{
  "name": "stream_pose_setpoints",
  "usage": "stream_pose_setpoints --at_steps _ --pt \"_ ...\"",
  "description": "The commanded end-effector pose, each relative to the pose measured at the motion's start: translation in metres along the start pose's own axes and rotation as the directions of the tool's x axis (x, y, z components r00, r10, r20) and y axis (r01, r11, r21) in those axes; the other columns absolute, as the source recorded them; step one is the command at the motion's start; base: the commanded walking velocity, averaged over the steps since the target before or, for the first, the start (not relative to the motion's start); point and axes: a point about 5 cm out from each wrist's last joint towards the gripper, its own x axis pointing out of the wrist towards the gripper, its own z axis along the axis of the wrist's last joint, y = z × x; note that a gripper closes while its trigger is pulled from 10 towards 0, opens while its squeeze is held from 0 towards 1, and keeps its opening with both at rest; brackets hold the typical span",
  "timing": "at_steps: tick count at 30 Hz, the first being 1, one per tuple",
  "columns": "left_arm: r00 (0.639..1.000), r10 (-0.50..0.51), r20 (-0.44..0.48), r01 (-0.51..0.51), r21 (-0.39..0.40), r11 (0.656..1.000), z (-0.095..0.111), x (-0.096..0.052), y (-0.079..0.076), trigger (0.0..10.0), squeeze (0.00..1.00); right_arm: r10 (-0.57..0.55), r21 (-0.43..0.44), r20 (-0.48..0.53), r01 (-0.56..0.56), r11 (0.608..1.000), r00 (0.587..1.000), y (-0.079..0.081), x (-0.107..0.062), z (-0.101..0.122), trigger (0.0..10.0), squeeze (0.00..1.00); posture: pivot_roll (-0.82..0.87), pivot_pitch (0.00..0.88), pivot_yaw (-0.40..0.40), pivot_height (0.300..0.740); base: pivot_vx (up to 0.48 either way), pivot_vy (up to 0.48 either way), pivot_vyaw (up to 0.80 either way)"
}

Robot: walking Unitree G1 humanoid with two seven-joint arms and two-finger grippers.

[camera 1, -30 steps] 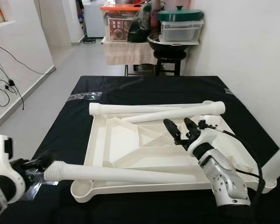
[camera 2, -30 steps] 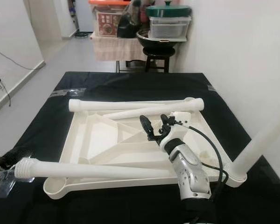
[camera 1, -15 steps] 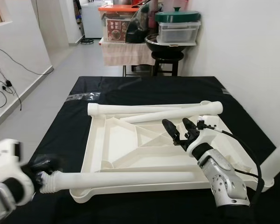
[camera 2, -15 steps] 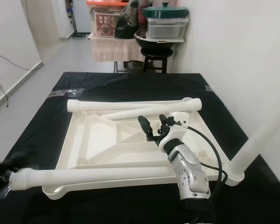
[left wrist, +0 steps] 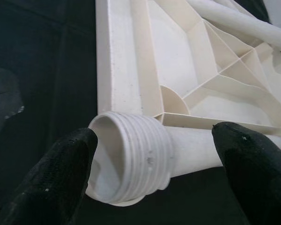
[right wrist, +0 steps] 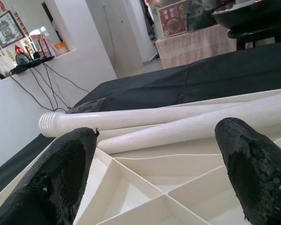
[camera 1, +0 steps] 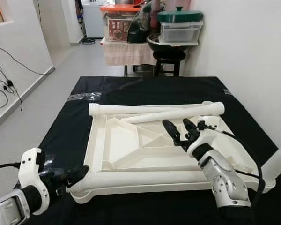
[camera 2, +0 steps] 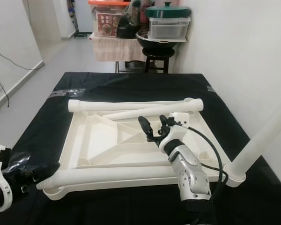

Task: Building children table

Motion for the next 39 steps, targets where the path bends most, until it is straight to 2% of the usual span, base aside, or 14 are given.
stream_pose_setpoints --at_steps 1,7,16,18,24,26,31,32,33,34,35,36,38,39 --pt "1.000 0.000 -0.008 0.000 0.001 1.000 -0.003 -0.001 0.000 10.0 0.00 -0.001 0.011 -0.001 0.001 1.000 1.000 -0.001 -0.002 0.000 10.0 0.00 -0.01 0.000 -0.017 0.740 0.000 0.000 0.00" --pt "0.999 -0.039 -0.034 0.038 -0.026 0.999 -0.010 0.002 -0.004 10.0 0.00 -0.001 0.011 -0.001 0.001 1.000 1.000 -0.001 -0.002 0.001 10.0 0.00 -0.02 0.000 -0.015 0.740 0.000 0.000 0.00" --pt "0.984 -0.167 -0.059 0.161 -0.090 0.983 -0.013 0.010 -0.008 10.0 0.00 -0.003 0.004 -0.002 0.003 1.000 1.000 -0.001 -0.002 0.002 10.0 0.00 -0.03 0.000 -0.016 0.740 0.000 0.000 0.00" --pt "0.969 -0.235 -0.071 0.226 -0.110 0.968 -0.012 0.013 -0.010 10.0 0.00 -0.004 -0.001 -0.003 0.004 1.000 1.000 -0.001 -0.003 0.002 10.0 0.00 -0.04 0.000 -0.015 0.740 0.000 0.000 0.00" --pt "0.944 -0.317 -0.096 0.306 -0.117 0.945 -0.013 0.013 -0.014 10.0 0.00 -0.006 -0.007 -0.005 0.006 1.000 1.000 -0.001 -0.004 0.002 10.0 0.00 -0.05 0.000 -0.014 0.740 0.000 0.000 0.00" --pt "0.911 -0.381 -0.155 0.370 -0.099 0.924 -0.016 0.010 -0.019 10.0 0.00 -0.007 -0.011 -0.005 0.007 1.000 1.000 -0.002 -0.005 0.003 10.0 0.00 -0.05 0.000 -0.016 0.740 0.000 0.000 0.00" --pt "0.883 -0.416 -0.217 0.406 -0.095 0.909 -0.021 0.009 -0.019 10.0 0.00 -0.008 -0.015 -0.006 0.008 1.000 1.000 -0.002 -0.005 0.003 10.0 0.00 -0.06 0.000 -0.014 0.740 0.000 0.000 0.00" --pt "0.876 -0.421 -0.235 0.409 -0.100 0.907 -0.023 0.009 -0.018 9.1 0.00 -0.008 -0.018 -0.007 0.008 1.000 1.000 -0.002 -0.005 0.003 10.0 0.00 -0.07 0.000 -0.013 0.740 0.000 0.000 0.00" --pt "0.876 -0.421 -0.235 0.409 -0.100 0.907 -0.023 0.009 -0.018 9.1 0.00 -0.008 -0.018 -0.007 0.008 1.000 1.000 -0.002 -0.005 0.003 10.0 0.00 -0.07 0.000 -0.013 0.740 0.000 0.000 0.00" --pt "0.864 -0.437 -0.249 0.423 -0.112 0.899 -0.024 0.009 -0.018 5.8 0.00 -0.009 -0.022 -0.007 0.009 1.000 1.000 -0.002 -0.005 0.004 10.0 0.00 -0.07 0.000 -0.010 0.740 0.000 0.000 0.00" --pt "0.855 -0.451 -0.257 0.435 -0.119 0.893 -0.025 0.009 -0.018 5.8 0.00 -0.009 -0.025 -0.008 0.009 1.000 1.000 -0.002 -0.006 0.004 10.0 0.00 -0.07 0.000 -0.010 0.740 0.000 0.000 0.00" --pt "0.834 -0.484 -0.263 0.467 -0.130 0.875 -0.026 0.007 -0.020 3.6 0.00 -0.009 -0.027 -0.008 0.009 1.000 1.000 -0.002 -0.006 0.004 10.0 0.00 -0.07 0.000 -0.010 0.740 0.000 0.000 0.00" --pt "0.834 -0.484 -0.263 0.467 -0.130 0.875 -0.026 0.007 -0.020 3.6 0.00 -0.009 -0.027 -0.008 0.009 1.000 1.000 -0.002 -0.006 0.004 10.0 0.00 -0.07 0.000 -0.010 0.740 0.000 0.000 0.00" --pt "0.819 -0.507 -0.268 0.489 -0.137 0.862 -0.027 0.006 -0.022 3.6 0.00 -0.009 -0.029 -0.009 0.009 1.000 1.000 -0.002 -0.006 0.004 10.0 0.00 -0.07 0.000 -0.010 0.740 0.000 0.000 0.00"
